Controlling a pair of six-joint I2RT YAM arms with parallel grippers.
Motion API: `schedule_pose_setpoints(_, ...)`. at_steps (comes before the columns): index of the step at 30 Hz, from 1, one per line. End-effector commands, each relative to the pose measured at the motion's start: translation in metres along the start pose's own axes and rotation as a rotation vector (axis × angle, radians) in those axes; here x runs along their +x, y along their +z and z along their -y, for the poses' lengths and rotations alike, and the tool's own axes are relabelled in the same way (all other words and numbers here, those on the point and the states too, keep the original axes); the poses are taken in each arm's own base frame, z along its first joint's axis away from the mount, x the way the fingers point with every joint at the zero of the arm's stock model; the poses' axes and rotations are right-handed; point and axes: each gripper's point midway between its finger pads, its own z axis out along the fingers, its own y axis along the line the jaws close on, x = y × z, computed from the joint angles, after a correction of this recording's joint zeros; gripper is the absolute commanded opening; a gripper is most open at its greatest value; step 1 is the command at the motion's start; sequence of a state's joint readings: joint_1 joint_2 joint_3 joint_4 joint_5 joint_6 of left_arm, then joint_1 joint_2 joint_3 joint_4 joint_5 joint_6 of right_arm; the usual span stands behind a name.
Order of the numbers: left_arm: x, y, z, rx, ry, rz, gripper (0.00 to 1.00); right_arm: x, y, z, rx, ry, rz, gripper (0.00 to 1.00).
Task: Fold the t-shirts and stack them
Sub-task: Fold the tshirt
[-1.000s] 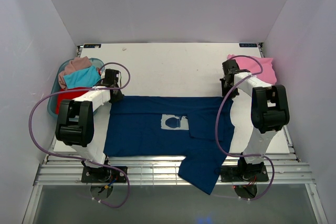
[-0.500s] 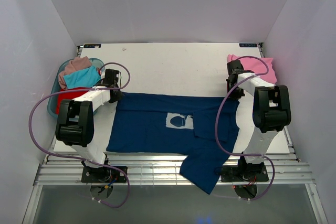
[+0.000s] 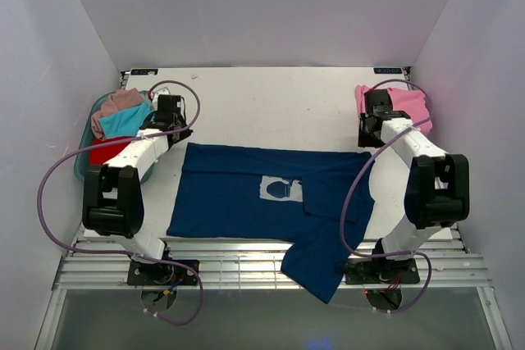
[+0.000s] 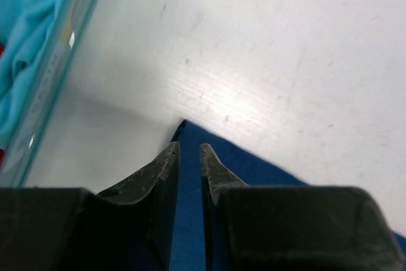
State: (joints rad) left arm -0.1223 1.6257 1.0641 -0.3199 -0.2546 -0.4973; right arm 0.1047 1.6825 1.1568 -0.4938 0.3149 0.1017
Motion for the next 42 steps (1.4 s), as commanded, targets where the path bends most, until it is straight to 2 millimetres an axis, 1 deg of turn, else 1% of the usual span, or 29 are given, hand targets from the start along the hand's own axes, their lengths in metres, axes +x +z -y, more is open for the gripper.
schedule_pose_setpoints(1, -0.056, -0.041, 0.025, 0.102, -0.049, 0.169, 0.3, -0.035, -0.036, -0.003, -0.063, 0.018, 0.159, 0.46)
schedule_pose_setpoints(2, -0.058, -0.043, 0.027, 0.111, -0.05, 0.178, 0.3, -0.038, -0.046, -0.003, -0.079, 0.021, 0.186, 0.46)
schedule_pose_setpoints(3, -0.059, -0.045, 0.028, 0.124, -0.052, 0.187, 0.3, -0.04, -0.05, -0.005, -0.097, 0.021, 0.203, 0.46)
schedule_pose_setpoints(5, -0.051, -0.044, 0.034, 0.162, -0.043, 0.18, 0.3, -0.038, -0.052, -0.013, -0.142, 0.014, 0.207, 0.25)
schedule_pose_setpoints(6, -0.044, -0.043, 0.042, 0.207, -0.027, 0.156, 0.24, -0.033, -0.049, -0.015, -0.15, 0.012, 0.19, 0.11)
schedule_pose_setpoints(7, -0.038, -0.04, 0.048, 0.231, -0.01, 0.14, 0.16, -0.027, -0.047, -0.018, -0.165, 0.012, 0.162, 0.08)
schedule_pose_setpoints(8, -0.025, -0.032, 0.05, 0.241, 0.006, 0.099, 0.05, -0.02, -0.039, -0.021, -0.172, 0.008, 0.127, 0.08)
schedule_pose_setpoints(9, -0.016, -0.028, 0.056, 0.268, 0.025, 0.064, 0.0, -0.014, -0.034, -0.024, -0.177, 0.006, 0.099, 0.08)
schedule_pose_setpoints(10, -0.005, -0.028, 0.065, 0.318, 0.045, 0.021, 0.0, -0.008, -0.03, -0.027, -0.193, 0.004, 0.073, 0.08)
schedule_pose_setpoints(11, 0.008, -0.019, 0.066, 0.315, 0.057, -0.018, 0.0, -0.002, -0.023, -0.031, -0.201, 0.004, 0.044, 0.08)
schedule_pose_setpoints(13, 0.021, -0.012, 0.066, 0.306, 0.068, -0.05, 0.0, 0.008, -0.015, -0.037, -0.227, 0.004, 0.013, 0.08)
schedule_pose_setpoints(14, 0.032, -0.006, 0.065, 0.297, 0.078, -0.077, 0.0, 0.012, -0.009, -0.04, -0.233, 0.006, -0.006, 0.08)
schedule_pose_setpoints(18, 0.053, 0.007, 0.06, 0.269, 0.089, -0.133, 0.0, 0.024, 0.005, -0.048, -0.259, 0.005, -0.053, 0.08)
schedule_pose_setpoints(24, 0.065, 0.024, 0.047, 0.199, 0.092, -0.152, 0.0, 0.033, 0.021, -0.055, -0.274, -0.01, -0.099, 0.08)
schedule_pose_setpoints(25, 0.069, 0.028, 0.045, 0.184, 0.091, -0.163, 0.0, 0.039, 0.027, -0.057, -0.28, -0.019, -0.123, 0.08)
schedule_pose_setpoints(27, 0.074, 0.034, 0.038, 0.142, 0.087, -0.168, 0.0, 0.041, 0.032, -0.06, -0.293, -0.026, -0.138, 0.08)
schedule_pose_setpoints(29, 0.085, 0.042, 0.029, 0.094, 0.09, -0.201, 0.0, 0.047, 0.039, -0.063, -0.292, -0.039, -0.166, 0.08)
schedule_pose_setpoints(30, 0.087, 0.046, 0.022, 0.052, 0.085, -0.204, 0.0, 0.046, 0.041, -0.067, -0.298, -0.045, -0.166, 0.08)
schedule_pose_setpoints(32, 0.096, 0.052, 0.01, -0.006, 0.083, -0.228, 0.0, 0.051, 0.048, -0.071, -0.297, -0.055, -0.192, 0.08)
schedule_pose_setpoints(33, 0.096, 0.054, 0.004, -0.041, 0.075, -0.222, 0.0, 0.048, 0.049, -0.075, -0.302, -0.063, -0.189, 0.08)
schedule_pose_setpoints(34, 0.098, 0.056, 0.0, -0.059, 0.07, -0.226, 0.0, 0.051, 0.055, -0.078, -0.302, -0.069, -0.205, 0.08)
schedule_pose_setpoints(35, 0.096, 0.057, -0.002, -0.07, 0.062, -0.222, 0.0, 0.049, 0.057, -0.08, -0.303, -0.069, -0.206, 0.08)
schedule_pose_setpoints(36, 0.095, 0.058, -0.005, -0.083, 0.054, -0.221, 0.0, 0.04, 0.058, -0.086, -0.308, -0.076, -0.19, 0.08)
schedule_pose_setpoints(37, 0.093, 0.06, -0.009, -0.098, 0.036, -0.216, 0.0, 0.042, 0.063, -0.089, -0.307, -0.079, -0.207, 0.08)
schedule_pose_setpoints(39, 0.087, 0.064, -0.01, -0.106, 0.024, -0.21, 0.0, 0.036, 0.066, -0.096, -0.311, -0.084, -0.206, 0.08)
schedule_pose_setpoints(40, 0.083, 0.066, -0.014, -0.118, 0.017, -0.209, 0.0, 0.027, 0.071, -0.101, -0.315, -0.084, -0.197, 0.08)
schedule_pose_setpoints(42, 0.076, 0.072, -0.01, -0.113, 0.014, -0.204, 0.0, 0.021, 0.074, -0.106, -0.316, -0.089, -0.203, 0.08)
